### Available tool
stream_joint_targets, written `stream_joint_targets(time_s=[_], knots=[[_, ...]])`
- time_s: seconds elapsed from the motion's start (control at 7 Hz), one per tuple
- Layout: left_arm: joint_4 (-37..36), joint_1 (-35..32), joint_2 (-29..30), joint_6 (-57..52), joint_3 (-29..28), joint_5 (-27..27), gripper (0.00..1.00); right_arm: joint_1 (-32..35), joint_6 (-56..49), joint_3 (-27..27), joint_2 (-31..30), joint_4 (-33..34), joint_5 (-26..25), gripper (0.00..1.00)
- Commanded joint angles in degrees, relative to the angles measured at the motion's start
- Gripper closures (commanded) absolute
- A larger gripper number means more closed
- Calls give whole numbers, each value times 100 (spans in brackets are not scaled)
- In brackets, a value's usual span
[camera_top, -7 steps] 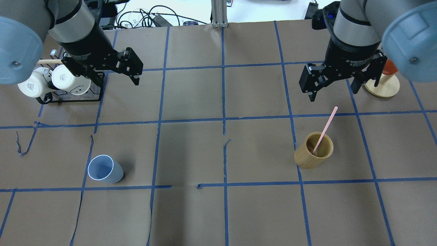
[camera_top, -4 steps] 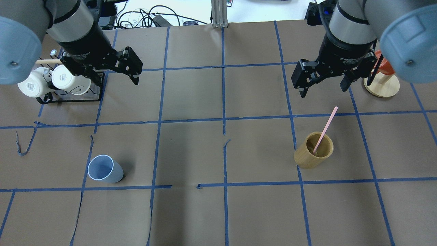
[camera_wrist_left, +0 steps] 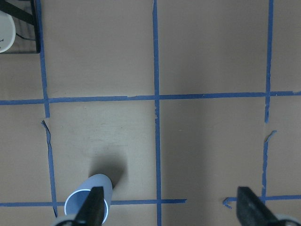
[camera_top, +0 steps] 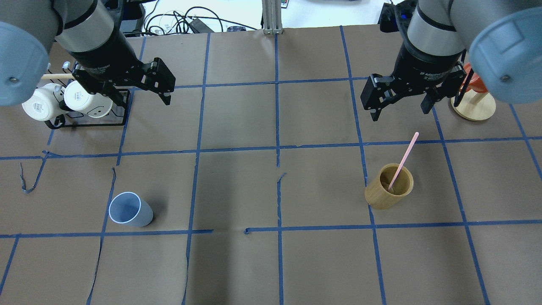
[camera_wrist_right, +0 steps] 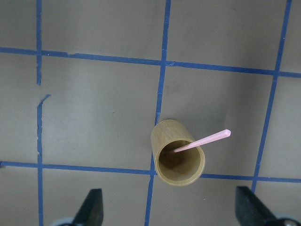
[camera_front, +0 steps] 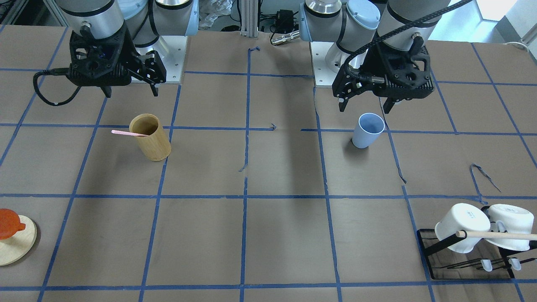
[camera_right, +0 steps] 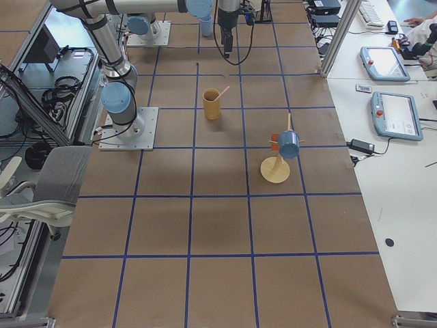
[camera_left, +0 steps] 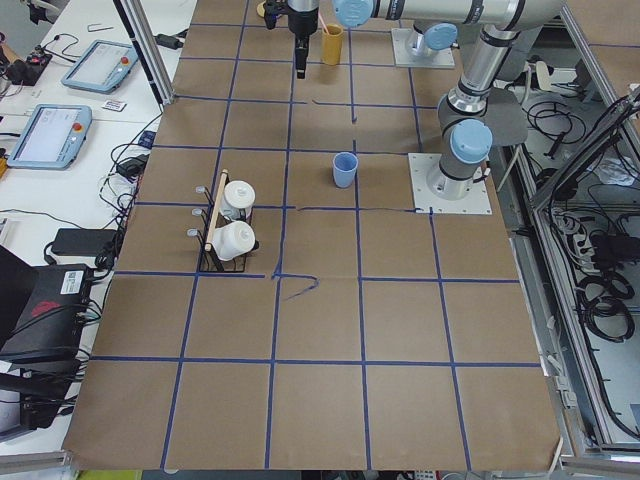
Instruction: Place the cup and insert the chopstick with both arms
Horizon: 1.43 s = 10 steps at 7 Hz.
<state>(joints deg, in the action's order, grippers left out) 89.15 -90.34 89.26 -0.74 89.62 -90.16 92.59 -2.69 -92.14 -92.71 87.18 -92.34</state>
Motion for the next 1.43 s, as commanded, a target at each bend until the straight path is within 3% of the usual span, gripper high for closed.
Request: stream_joint_targets(time_s=[0.0, 1.29], knots=[[6, -1, -5, -5, 11, -10, 0, -12, -3, 3, 16, 18, -12, 0], [15, 8, -5, -5, 3, -19, 0, -180, 5, -14, 122, 203, 41, 0]])
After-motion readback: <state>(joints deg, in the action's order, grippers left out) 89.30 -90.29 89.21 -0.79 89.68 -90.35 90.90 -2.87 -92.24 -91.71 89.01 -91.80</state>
